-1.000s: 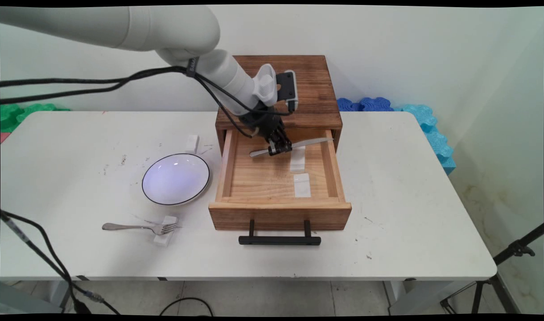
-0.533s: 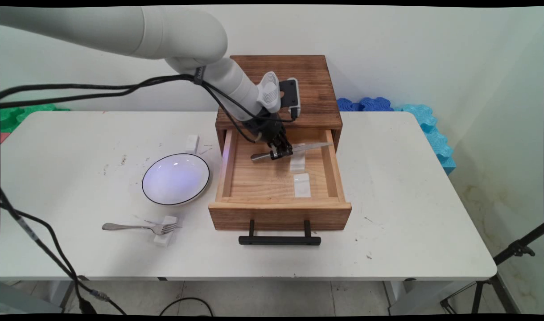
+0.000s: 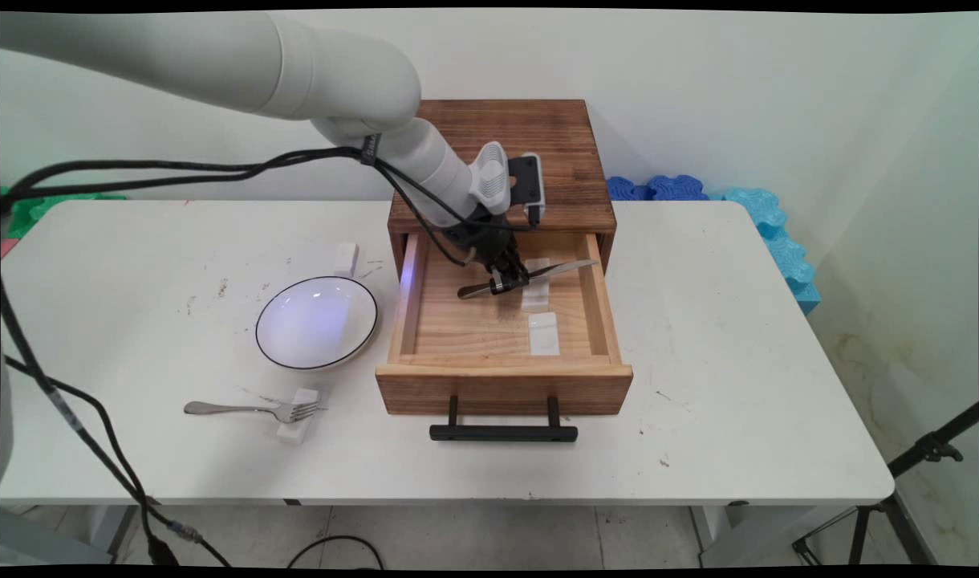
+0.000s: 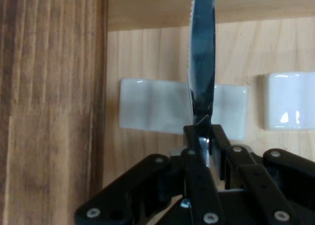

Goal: Place the picked object into the drawer

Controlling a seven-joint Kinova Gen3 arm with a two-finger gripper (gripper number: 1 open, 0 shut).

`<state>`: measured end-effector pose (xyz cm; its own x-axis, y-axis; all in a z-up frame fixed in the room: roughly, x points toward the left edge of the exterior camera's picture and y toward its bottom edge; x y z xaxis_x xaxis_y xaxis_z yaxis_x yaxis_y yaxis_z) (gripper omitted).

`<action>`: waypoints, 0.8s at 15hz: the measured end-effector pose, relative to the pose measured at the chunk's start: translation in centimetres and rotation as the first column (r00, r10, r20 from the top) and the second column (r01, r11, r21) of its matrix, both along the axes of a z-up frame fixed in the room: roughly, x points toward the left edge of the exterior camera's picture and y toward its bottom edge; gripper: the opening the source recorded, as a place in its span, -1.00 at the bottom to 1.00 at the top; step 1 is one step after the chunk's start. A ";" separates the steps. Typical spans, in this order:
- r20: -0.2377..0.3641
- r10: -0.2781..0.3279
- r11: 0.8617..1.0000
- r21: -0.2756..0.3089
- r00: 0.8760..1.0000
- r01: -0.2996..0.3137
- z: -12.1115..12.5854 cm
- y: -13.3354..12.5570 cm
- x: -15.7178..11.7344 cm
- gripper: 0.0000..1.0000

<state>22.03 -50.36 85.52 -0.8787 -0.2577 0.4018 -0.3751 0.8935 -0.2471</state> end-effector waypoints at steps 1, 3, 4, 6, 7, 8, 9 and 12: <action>0.001 0.000 1.000 0.000 1.000 0.000 -0.1 0.0 0.0 -1.00; 0.003 -0.002 1.000 0.000 1.000 0.002 -0.4 -0.1 0.0 -1.00; 0.004 -0.002 1.000 0.000 1.000 0.002 -0.5 -0.1 -0.1 -1.00; 0.005 -0.004 1.000 0.001 1.000 0.004 -0.7 -0.1 -0.1 -1.00; 0.005 -0.004 1.000 0.001 1.000 0.004 -0.8 -0.1 -0.1 -1.00; 0.006 -0.005 1.000 0.002 1.000 0.005 -0.9 -0.2 -0.1 -1.00; 0.006 -0.006 1.000 0.003 1.000 0.006 -1.0 -0.2 -0.2 -1.00; 0.006 -0.014 1.000 0.003 1.000 0.014 -1.3 -0.3 -0.4 1.00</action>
